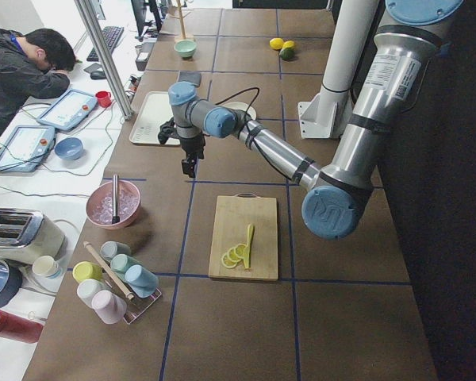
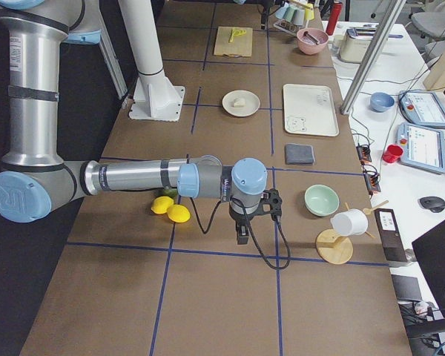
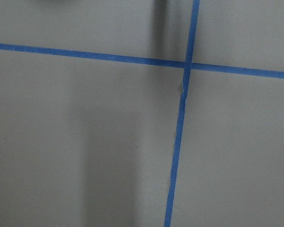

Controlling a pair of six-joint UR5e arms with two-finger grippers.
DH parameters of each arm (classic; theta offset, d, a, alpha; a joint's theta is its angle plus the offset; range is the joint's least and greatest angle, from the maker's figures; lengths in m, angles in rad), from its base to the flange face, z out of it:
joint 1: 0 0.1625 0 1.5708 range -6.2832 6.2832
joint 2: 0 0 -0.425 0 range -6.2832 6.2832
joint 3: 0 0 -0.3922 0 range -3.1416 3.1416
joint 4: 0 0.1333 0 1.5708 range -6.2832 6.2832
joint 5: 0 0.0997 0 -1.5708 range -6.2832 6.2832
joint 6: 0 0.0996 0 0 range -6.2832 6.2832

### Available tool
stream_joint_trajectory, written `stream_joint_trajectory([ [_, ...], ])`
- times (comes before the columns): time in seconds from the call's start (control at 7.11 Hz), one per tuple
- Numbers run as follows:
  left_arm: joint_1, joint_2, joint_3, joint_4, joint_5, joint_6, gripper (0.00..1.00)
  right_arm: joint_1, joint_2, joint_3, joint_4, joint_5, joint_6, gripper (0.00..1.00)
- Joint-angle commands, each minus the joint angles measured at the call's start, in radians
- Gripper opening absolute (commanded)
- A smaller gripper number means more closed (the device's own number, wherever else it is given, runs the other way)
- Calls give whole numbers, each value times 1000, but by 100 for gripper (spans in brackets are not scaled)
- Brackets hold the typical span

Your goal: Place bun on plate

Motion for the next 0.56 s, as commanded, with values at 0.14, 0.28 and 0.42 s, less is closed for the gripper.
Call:
stream_joint_trajectory([
  [0.14,-273,122,112,64,-35,375,100,30,13,-44,2,31,-18,100],
  [0.28,-331,155,147,64,-79,382,100,41,30,-41,3,30,-22,100],
  [0.42,-371,209,187,46,-133,387,100,39,38,-44,2,27,-15,100],
])
